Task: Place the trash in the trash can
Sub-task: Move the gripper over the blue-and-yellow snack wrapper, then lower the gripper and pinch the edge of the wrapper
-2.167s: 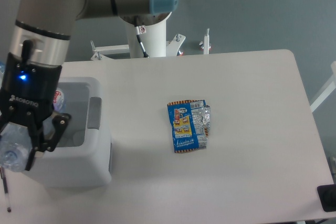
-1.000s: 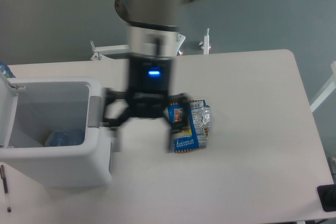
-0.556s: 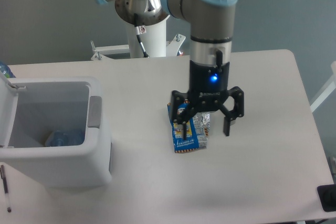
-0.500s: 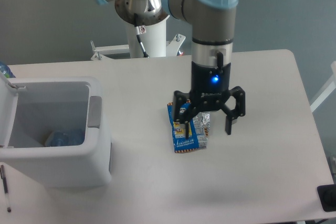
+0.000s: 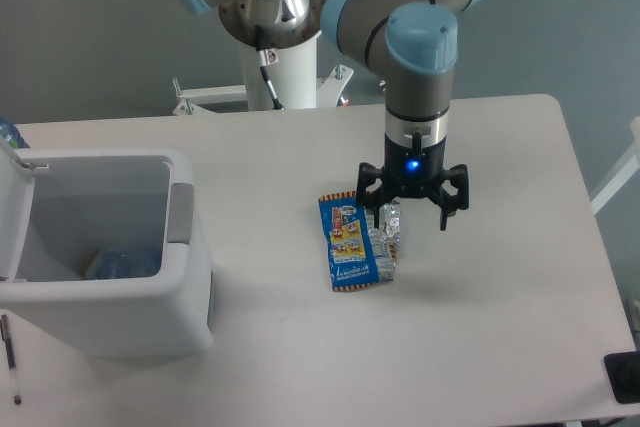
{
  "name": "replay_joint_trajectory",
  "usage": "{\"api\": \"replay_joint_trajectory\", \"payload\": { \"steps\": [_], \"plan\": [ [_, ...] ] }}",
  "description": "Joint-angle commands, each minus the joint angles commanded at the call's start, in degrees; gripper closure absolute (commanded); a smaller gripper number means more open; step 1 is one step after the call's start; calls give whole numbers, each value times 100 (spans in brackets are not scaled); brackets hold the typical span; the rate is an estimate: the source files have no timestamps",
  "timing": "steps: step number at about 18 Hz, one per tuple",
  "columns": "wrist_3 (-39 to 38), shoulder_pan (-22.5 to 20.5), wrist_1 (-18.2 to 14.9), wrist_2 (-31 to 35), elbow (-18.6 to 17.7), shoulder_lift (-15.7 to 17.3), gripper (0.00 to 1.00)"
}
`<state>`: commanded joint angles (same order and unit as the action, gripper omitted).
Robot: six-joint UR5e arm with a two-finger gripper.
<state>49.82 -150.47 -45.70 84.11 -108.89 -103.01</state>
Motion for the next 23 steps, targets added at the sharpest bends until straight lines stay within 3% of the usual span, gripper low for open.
{"api": "replay_joint_trajectory", "payload": {
  "steps": [3,11,23],
  "plan": [
    [326,-88,0,53,-123,-44,0],
    [335,-53,17,36,-484,-176,0],
    [256,-18,44,351,-510,-598,1]
  ]
}}
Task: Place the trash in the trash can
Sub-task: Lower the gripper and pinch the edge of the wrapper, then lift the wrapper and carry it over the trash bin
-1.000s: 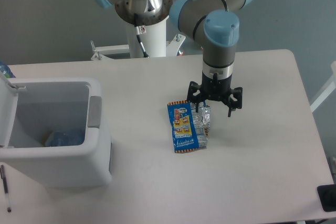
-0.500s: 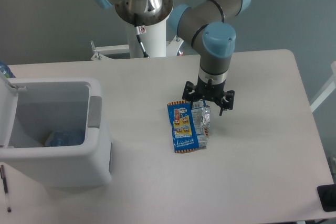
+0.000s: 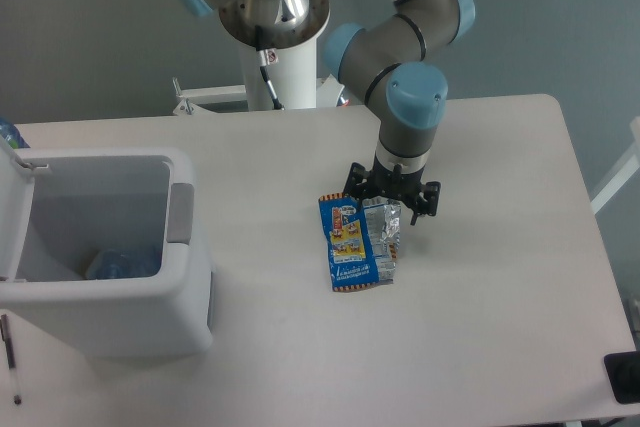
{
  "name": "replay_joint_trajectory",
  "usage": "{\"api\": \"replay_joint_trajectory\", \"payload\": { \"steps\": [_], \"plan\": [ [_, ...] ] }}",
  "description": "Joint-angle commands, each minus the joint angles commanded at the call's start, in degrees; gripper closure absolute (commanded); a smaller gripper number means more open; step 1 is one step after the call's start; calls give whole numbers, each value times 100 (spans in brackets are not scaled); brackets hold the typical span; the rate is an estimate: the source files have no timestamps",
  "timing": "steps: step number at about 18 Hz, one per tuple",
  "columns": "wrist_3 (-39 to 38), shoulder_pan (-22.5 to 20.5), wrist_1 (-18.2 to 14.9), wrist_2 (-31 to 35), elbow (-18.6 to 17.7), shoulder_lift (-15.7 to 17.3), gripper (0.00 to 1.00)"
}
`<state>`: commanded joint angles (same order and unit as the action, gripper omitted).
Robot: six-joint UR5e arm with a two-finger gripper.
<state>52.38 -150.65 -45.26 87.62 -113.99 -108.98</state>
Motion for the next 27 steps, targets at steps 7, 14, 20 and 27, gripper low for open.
{"api": "replay_joint_trajectory", "payload": {
  "steps": [7,14,20,27],
  "plan": [
    [-26,0,9,89,26,-35,80],
    [-62,0,-9,80,88,17,100],
    [-62,-70,-70,10,483,61,100],
    [-368,-606,-88,-1578,729,597,100]
  ]
}}
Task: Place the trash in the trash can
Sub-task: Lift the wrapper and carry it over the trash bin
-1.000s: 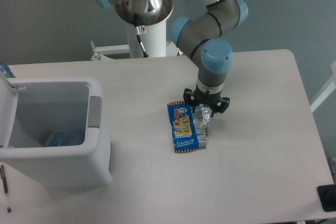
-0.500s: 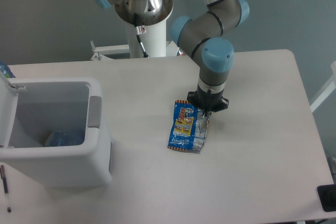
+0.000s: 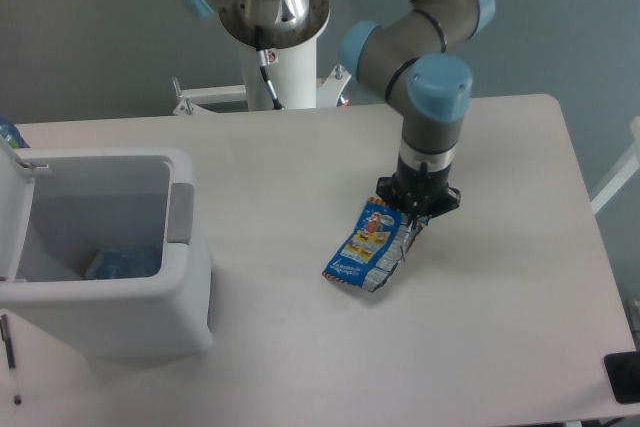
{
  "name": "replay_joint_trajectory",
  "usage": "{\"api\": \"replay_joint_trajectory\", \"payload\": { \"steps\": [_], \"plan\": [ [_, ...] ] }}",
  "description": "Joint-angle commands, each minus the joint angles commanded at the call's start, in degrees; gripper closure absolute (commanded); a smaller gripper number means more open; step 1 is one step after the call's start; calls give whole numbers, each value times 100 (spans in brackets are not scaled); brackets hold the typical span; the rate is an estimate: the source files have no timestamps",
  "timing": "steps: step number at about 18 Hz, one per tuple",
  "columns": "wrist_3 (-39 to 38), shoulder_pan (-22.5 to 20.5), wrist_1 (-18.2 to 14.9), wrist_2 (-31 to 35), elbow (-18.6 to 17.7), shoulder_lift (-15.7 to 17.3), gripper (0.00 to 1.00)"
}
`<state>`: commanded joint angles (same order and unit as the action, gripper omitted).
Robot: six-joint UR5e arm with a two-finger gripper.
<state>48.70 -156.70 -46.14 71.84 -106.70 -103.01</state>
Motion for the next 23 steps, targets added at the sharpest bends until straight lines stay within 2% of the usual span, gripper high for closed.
{"api": "replay_joint_trajectory", "payload": {
  "steps": [3,10,13,18,20,23],
  "plan": [
    [-614,-132,0,-976,228,202,100],
    [-2556,-71,9,-2120,1256,352,100],
    [-3443,69,18,-2358,1730,422,100],
    [-4929,613,35,-2367,2381,518,100],
    [-5334,842,35,-2367,2514,632,100],
    [-5652,1237,35,-2359,2505,931,100]
  ]
}}
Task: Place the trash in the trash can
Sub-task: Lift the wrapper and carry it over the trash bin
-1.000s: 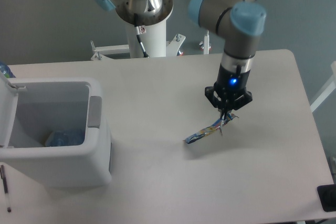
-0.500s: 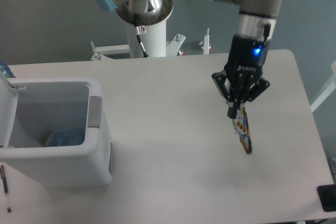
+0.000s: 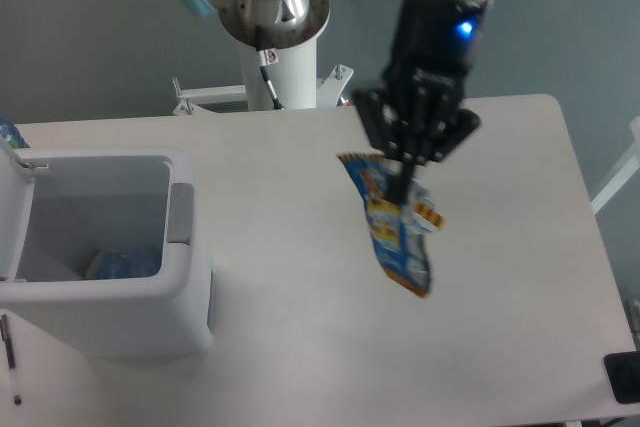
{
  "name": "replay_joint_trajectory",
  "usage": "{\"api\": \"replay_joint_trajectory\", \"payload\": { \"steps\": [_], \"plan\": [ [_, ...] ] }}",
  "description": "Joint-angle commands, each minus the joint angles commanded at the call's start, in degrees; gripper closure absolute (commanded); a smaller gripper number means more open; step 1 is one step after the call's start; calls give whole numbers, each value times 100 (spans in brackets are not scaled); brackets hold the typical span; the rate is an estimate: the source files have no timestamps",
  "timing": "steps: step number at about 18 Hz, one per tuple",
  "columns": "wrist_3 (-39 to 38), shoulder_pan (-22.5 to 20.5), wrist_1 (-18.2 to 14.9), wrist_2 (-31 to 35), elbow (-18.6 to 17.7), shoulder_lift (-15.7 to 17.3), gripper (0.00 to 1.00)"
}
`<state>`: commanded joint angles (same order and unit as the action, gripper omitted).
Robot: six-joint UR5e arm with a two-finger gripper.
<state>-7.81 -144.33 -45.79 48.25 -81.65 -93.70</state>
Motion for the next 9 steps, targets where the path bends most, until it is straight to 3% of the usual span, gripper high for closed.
{"api": "replay_joint_trajectory", "payload": {
  "steps": [5,9],
  "plan": [
    [-18,817,0,0,-220,422,100],
    [-10,1503,0,0,-220,458,100]
  ]
}}
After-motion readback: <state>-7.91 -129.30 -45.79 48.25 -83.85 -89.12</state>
